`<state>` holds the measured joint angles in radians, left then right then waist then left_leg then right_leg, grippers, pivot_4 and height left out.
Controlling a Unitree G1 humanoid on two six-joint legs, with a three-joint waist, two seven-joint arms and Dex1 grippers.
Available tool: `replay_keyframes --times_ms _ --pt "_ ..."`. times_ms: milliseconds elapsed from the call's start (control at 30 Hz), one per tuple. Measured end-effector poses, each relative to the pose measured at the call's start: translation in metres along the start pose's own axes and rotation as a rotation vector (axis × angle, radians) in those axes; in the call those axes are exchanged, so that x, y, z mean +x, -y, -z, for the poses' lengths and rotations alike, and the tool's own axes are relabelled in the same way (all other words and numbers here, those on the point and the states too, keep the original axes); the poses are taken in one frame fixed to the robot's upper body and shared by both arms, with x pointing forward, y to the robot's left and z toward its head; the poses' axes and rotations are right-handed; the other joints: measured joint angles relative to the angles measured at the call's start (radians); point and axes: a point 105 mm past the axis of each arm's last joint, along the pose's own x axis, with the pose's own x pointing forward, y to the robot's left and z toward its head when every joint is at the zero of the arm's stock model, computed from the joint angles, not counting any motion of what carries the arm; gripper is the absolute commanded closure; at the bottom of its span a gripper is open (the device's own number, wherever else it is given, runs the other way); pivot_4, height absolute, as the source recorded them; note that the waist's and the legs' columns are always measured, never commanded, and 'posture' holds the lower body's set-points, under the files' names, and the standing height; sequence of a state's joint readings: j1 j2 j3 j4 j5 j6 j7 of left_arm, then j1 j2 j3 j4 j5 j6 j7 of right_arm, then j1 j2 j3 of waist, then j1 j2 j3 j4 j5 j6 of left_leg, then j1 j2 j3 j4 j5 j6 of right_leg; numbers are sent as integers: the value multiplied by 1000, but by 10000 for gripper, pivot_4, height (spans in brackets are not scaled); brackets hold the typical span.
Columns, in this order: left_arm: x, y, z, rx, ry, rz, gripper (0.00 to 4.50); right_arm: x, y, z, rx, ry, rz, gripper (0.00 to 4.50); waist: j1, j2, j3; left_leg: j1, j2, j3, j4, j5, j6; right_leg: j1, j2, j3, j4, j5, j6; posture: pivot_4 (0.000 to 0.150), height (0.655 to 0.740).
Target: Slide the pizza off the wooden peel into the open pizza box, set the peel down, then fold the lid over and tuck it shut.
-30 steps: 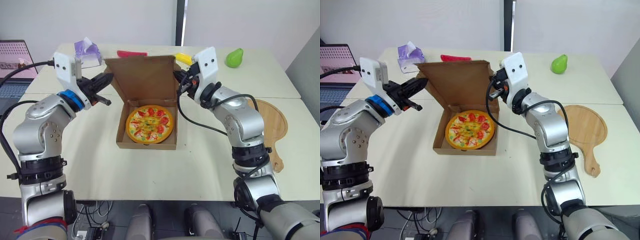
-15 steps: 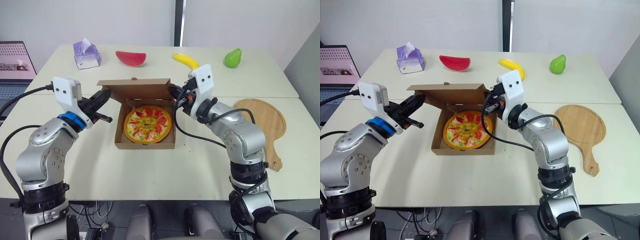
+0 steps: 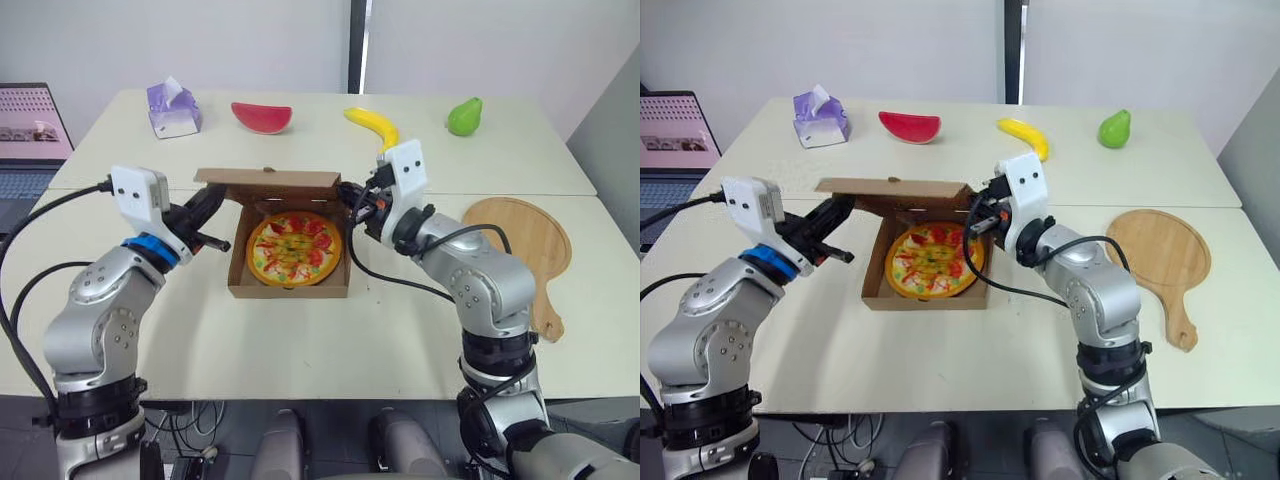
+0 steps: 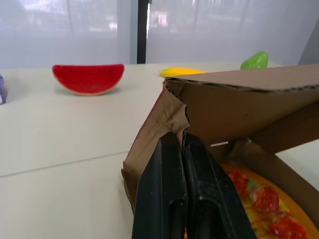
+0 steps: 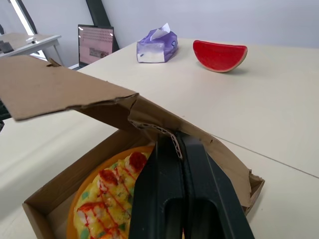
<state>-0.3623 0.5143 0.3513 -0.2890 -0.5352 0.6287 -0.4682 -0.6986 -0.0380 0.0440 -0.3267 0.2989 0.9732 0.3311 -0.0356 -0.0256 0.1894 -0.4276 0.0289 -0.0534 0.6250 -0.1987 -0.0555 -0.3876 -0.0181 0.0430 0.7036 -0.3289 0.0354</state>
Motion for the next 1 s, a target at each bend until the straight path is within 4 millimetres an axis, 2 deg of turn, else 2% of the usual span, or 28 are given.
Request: replay_keyframes --times_ms 133,467,700,1000 --pt "6 -1 -10 14 24 6 45000 8 5 -11 13 18 16 44821 0 0 0 0 0 0 -1 0 0 0 0 0 0 0 0 1500 7400" --pt "7 -1 -4 10 20 -27 45000 12 4 -9 29 17 43 44821 3 0 0 0 0 0 0 0 0 0 0 0 0 0 0 1500 7400" --pt "14 0 -15 11 63 -46 45000 21 7 -19 -8 26 71 44821 2 0 0 0 0 0 0 0 0 0 0 0 0 0 0 1500 7400" --pt "13 -1 -12 11 54 -50 45000 27 1 -20 -6 24 52 44821 3 0 0 -1 0 0 0 0 0 0 0 0 0 0 0 1500 7400"
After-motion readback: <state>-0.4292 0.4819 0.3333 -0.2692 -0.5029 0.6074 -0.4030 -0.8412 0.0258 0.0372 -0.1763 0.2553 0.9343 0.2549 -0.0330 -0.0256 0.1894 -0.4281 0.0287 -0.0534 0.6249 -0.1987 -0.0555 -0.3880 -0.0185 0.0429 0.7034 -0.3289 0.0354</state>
